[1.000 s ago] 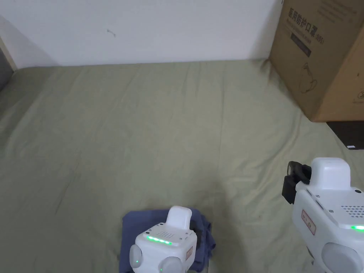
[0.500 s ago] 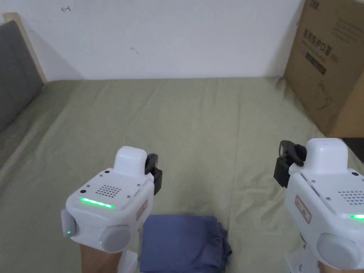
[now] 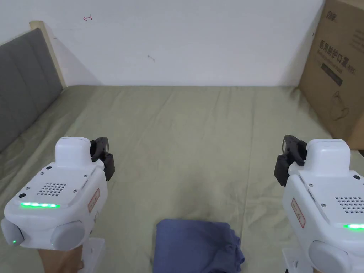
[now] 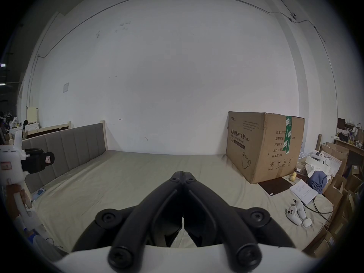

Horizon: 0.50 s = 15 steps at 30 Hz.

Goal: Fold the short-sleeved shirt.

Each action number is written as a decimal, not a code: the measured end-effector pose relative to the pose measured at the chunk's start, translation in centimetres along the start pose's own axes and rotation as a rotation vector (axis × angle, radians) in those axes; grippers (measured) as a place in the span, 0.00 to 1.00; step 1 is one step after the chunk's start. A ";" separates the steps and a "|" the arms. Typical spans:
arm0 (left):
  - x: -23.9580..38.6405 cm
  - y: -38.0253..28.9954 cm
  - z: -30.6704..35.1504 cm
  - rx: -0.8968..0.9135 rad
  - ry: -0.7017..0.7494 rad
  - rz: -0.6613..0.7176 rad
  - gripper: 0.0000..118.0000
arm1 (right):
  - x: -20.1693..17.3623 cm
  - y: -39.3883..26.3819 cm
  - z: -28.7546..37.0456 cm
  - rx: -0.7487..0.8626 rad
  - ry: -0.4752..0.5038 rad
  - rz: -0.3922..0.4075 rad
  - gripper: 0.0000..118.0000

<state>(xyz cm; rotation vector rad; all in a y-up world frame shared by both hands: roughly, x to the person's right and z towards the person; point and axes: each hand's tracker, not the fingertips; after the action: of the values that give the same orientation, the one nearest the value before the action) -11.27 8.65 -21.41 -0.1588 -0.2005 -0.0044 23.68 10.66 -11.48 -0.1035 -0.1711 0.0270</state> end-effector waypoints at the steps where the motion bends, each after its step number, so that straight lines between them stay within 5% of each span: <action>1: -0.3 0.0 0.1 0.003 0.000 0.004 0.00 | -0.2 0.1 0.0 -0.002 0.003 0.002 0.00; 9: -1.0 -0.5 0.3 -0.011 0.007 0.026 0.00 | -1.9 -2.9 -1.3 -0.057 0.055 -0.014 0.00; 15: -1.8 -0.6 0.3 -0.027 -0.004 0.054 0.00 | -5.2 -11.3 -4.1 -0.228 0.129 0.038 0.00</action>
<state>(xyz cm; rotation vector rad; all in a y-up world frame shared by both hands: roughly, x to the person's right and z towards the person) -13.07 8.04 -21.36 -0.1910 -0.2004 0.0466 19.48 -1.16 -15.16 -0.3351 -0.0424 0.0385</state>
